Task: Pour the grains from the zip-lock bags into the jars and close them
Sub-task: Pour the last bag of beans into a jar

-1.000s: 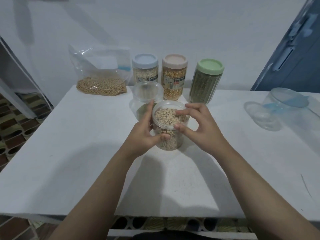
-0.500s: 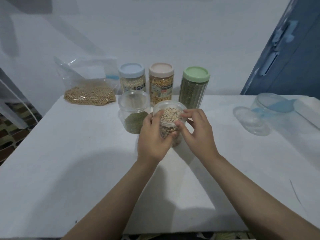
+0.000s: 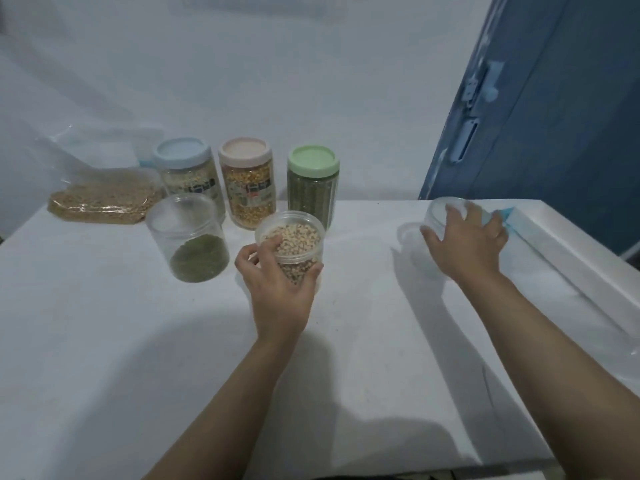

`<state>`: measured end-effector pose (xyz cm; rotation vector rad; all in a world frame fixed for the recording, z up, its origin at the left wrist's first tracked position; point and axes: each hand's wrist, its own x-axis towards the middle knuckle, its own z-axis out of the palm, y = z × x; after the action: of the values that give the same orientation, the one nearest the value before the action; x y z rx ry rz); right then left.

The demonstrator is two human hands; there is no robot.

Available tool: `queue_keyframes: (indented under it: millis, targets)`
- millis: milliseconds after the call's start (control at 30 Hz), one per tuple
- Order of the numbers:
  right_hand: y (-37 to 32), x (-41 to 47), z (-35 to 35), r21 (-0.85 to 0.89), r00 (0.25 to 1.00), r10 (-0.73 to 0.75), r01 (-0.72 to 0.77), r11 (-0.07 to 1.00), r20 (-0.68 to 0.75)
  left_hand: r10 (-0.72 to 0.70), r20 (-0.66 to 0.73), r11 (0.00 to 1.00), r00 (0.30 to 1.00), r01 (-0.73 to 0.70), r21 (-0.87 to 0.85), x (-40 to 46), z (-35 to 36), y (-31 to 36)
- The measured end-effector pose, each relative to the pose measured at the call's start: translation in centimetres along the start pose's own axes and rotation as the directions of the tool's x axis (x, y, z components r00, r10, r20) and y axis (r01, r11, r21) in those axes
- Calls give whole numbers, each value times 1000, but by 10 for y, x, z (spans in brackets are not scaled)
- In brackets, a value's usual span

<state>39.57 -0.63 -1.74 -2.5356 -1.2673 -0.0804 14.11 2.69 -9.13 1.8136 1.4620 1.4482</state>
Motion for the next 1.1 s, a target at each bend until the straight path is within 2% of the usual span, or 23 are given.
queue_keyframes:
  millis: [67, 133, 233, 367, 467, 567, 667, 700, 767, 833, 900, 1000, 1100]
  targets:
    - [11, 1, 11, 58, 997, -63, 60, 997, 42, -25, -30, 999, 999, 26, 42, 1, 5, 0]
    - [15, -6, 19, 153, 977, -204, 211, 965, -60, -50, -85, 991, 995, 60, 118, 7, 8, 0]
    - [8, -26, 28, 268, 905, -401, 425, 865, -142, -96, -129, 979, 987, 117, 164, 18, 9, -2]
    - [-10, -49, 35, 425, 829, -534, 549, 720, -165, -99, -145, 974, 984, 126, 189, 29, 7, -6]
    - [-23, -58, 40, 464, 760, -618, 630, 622, -204, -102, -158, 966, 982, 136, 220, 40, 1, -12]
    - [-34, -69, 40, 560, 756, -618, 615, 555, -217, -49, -179, 969, 983, 91, 231, 38, -8, -7]
    - [-48, -82, 36, 724, 779, -614, 494, 481, -124, 16, -200, 987, 980, 16, 157, 23, -22, 0]
    - [-55, -87, 36, 756, 776, -623, 465, 461, -97, 8, -158, 995, 987, 8, 100, 15, -29, -1]
    - [-69, -99, 41, 790, 766, -638, 439, 428, -80, -54, 58, 996, 997, 58, -68, -2, -48, -4]
    - [-85, -113, 50, 797, 764, -631, 460, 391, -132, -60, 317, 964, 946, 138, -229, -16, -68, -10]
    - [-99, -125, 57, 828, 779, -604, 445, 340, -171, -23, 475, 943, 880, 177, -283, -21, -88, -20]
    - [-125, -137, 61, 897, 786, -604, 353, 266, -130, -42, 569, 948, 821, 213, -237, -15, -111, -35]
    - [-148, -145, 66, 916, 785, -612, 313, 253, -100, -81, 583, 951, 808, 237, -196, 1, -133, -54]
